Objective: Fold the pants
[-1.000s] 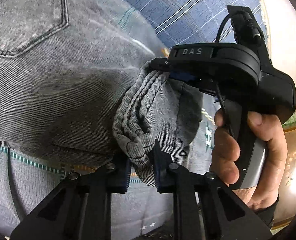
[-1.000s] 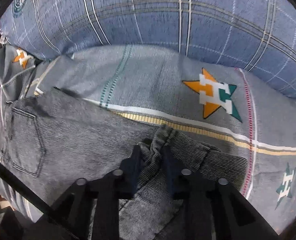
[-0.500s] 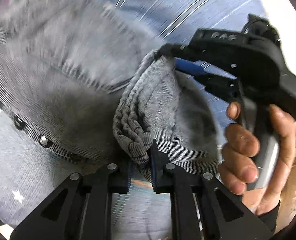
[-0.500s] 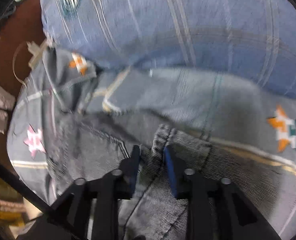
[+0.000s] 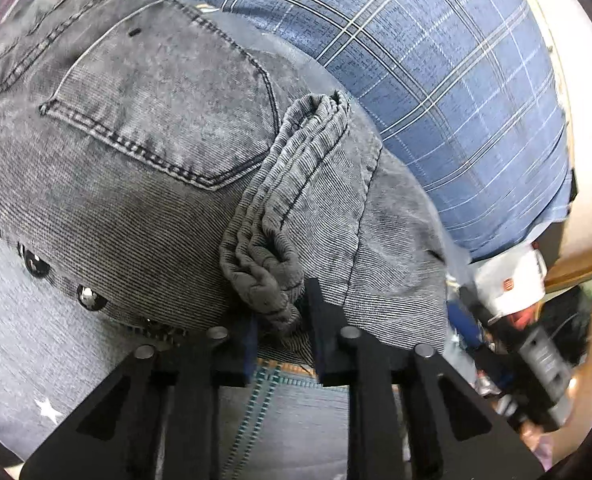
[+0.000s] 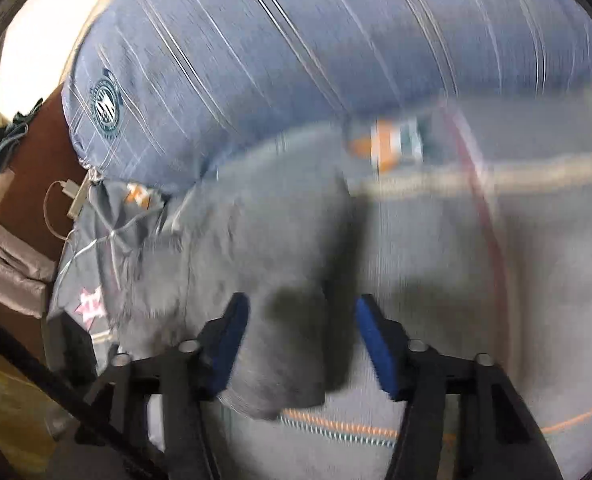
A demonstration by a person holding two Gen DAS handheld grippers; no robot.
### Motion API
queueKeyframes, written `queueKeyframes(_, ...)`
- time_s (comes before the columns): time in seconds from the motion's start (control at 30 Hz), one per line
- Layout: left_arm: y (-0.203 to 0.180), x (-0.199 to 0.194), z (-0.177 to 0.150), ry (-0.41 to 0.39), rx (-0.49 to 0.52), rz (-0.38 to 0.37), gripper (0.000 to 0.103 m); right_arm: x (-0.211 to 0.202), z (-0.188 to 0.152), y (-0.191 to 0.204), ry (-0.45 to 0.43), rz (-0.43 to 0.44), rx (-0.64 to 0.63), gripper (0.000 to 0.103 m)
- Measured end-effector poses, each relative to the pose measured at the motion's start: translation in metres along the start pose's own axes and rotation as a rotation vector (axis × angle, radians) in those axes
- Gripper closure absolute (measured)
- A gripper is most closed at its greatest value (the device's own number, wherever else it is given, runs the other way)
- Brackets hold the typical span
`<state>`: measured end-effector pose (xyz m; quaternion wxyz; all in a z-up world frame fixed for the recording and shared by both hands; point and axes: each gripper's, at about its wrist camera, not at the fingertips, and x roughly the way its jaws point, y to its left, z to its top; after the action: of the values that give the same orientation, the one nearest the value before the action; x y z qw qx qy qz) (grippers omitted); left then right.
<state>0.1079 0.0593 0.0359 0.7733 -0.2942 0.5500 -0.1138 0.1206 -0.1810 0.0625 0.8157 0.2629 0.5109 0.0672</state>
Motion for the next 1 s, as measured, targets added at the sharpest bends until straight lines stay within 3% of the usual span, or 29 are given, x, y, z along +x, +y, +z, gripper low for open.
queueKeyframes(0.07,-0.001,0.002,-0.005,-0.003,0.008,0.029,0.089,0.022,-0.011,-0.015,0.043,0.09,0.057,0.048)
queueKeyframes(0.13,0.0,0.008,-0.005,-0.011,0.032,0.049,0.09,0.037,-0.015,-0.022,0.07,0.1,0.113,0.049)
queueKeyframes(0.2,-0.001,0.007,-0.005,-0.017,0.042,0.052,0.091,0.037,-0.012,-0.012,0.093,0.122,0.076,0.09)
queueKeyframes(0.23,-0.002,0.003,-0.008,-0.02,0.044,0.05,0.091,0.032,-0.012,-0.009,0.088,0.121,0.075,0.095)
queueKeyframes(0.37,-0.016,-0.005,-0.012,-0.041,0.071,-0.033,0.092,-0.01,-0.012,0.009,-0.01,0.119,0.006,0.097)
queueKeyframes(0.4,-0.025,-0.004,-0.014,-0.046,0.102,-0.045,0.091,-0.022,-0.01,0.012,-0.034,0.088,-0.022,0.097)
queueKeyframes(0.5,-0.041,0.012,-0.019,-0.017,0.173,-0.075,0.091,-0.031,-0.011,0.013,-0.077,-0.169,-0.107,0.097)
queueKeyframes(0.57,-0.047,0.028,-0.027,0.035,0.214,-0.03,0.09,-0.011,-0.012,0.005,-0.036,-0.293,-0.118,0.096)
queueKeyframes(0.6,-0.046,0.036,-0.026,0.042,0.206,-0.011,0.09,0.003,-0.013,-0.004,0.006,-0.318,-0.098,0.095)
queueKeyframes(0.63,-0.042,0.038,-0.026,0.038,0.197,-0.012,0.089,0.012,-0.014,-0.008,0.03,-0.332,-0.087,0.086)
queueKeyframes(0.7,-0.044,0.034,-0.025,0.039,0.212,-0.012,0.088,0.012,-0.014,-0.006,0.013,-0.355,-0.099,0.084)
queueKeyframes(0.77,-0.044,0.024,-0.022,0.032,0.206,-0.019,0.084,-0.001,-0.014,0.0,-0.017,-0.37,-0.106,0.065)
queueKeyframes(0.87,-0.041,-0.003,-0.016,-0.027,0.197,-0.007,0.059,-0.032,-0.022,0.014,-0.146,-0.358,-0.134,0.046)
queueKeyframes(0.9,-0.038,-0.015,-0.013,-0.057,0.196,-0.009,0.05,-0.042,-0.026,0.02,-0.184,-0.36,-0.157,0.043)
queueKeyframes(1.0,-0.011,-0.054,-0.01,-0.154,0.16,-0.031,0.039,-0.067,-0.036,0.032,-0.269,-0.343,-0.206,0.041)
